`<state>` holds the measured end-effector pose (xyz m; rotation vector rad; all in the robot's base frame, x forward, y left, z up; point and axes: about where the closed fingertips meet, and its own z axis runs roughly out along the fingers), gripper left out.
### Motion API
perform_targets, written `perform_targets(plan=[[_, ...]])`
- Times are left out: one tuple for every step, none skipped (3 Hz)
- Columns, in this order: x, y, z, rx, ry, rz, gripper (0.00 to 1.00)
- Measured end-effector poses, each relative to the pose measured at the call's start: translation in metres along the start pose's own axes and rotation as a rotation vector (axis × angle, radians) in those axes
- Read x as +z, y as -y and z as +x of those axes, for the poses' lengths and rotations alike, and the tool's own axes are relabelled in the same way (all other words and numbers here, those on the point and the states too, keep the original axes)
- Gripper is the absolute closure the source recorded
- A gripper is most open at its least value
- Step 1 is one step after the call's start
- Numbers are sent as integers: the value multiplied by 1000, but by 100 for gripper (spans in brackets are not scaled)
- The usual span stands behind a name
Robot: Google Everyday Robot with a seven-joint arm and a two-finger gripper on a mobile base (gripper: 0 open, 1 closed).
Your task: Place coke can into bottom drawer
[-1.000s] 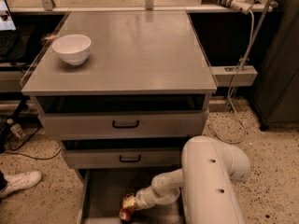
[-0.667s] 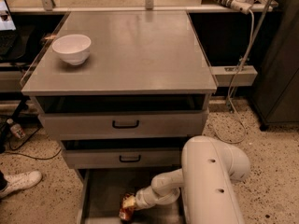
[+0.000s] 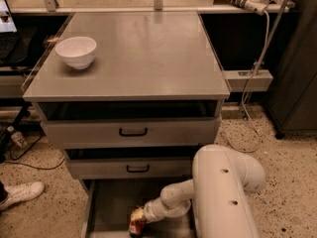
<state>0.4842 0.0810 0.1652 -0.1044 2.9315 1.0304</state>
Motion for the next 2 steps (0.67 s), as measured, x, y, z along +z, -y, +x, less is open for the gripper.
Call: perform_targets(plan=[[0,0,0,0,0,0,0],[0,0,0,0,0,0,0]])
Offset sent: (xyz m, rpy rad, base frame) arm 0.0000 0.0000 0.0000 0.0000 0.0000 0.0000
